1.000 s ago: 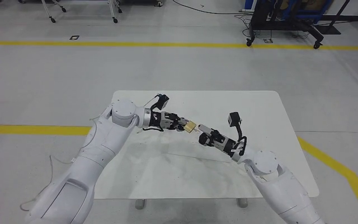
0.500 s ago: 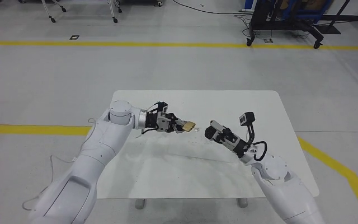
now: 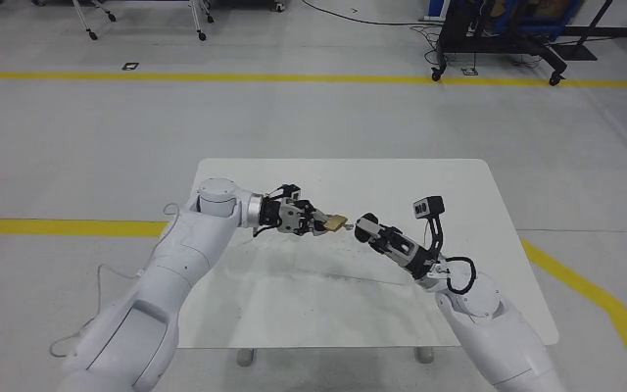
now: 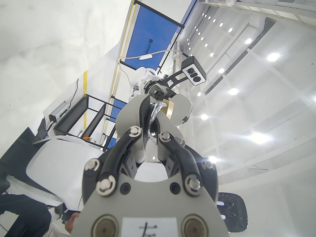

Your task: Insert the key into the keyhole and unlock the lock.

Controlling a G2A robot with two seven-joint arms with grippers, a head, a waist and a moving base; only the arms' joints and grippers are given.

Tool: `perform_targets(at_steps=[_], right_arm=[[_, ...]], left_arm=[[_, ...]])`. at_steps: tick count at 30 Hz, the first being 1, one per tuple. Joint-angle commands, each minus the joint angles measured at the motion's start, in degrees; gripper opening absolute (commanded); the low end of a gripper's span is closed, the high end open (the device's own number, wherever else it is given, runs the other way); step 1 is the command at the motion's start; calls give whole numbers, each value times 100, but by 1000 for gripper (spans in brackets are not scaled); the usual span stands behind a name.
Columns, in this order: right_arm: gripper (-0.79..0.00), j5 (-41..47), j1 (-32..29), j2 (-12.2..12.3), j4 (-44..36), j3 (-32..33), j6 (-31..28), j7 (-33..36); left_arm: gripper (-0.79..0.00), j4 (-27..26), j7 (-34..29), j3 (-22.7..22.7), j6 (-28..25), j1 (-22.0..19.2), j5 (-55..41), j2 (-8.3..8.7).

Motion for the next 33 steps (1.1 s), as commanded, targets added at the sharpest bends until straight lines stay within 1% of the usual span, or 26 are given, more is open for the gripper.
perform_targets(at_steps=[1,9,14,15,16,17,23,29,31,33], right_arm=[[-785,-31,57,-17,51,-78,63,-8],[-785,-77,410,-95,380,-319,248,-90],[-785,-57,443,-114,365,-308,171,-126],[-730,-48,406,-110,331,-268,132,-143],[-434,-77,366,-103,283,-221,101,-157],[0,-106,335,-98,244,-192,97,-157],[0,-106,335,-98,244,-192,97,-157],[0,-106,335,-98,244,-192,97,-157],[0,-78,286,-88,283,-121,241,-186],[0,-21,223,-55,311,24,420,-30]], left_arm=[[-785,61,-39,14,-23,-26,-20,-22],[-785,219,-166,42,-128,-102,-59,-86],[-785,287,-160,16,-301,-140,-44,-99],[-785,292,-114,3,-374,-148,-24,-97],[-785,290,-78,-8,-440,-152,-4,-95],[-785,285,-61,-14,-476,-154,9,-94],[-785,142,263,-41,-910,-181,335,-60],[-785,-278,582,-20,-1705,-212,1225,66],[-785,-527,797,-8,-2001,-184,1721,139],[-785,-744,881,-56,-2115,-100,1920,201]])
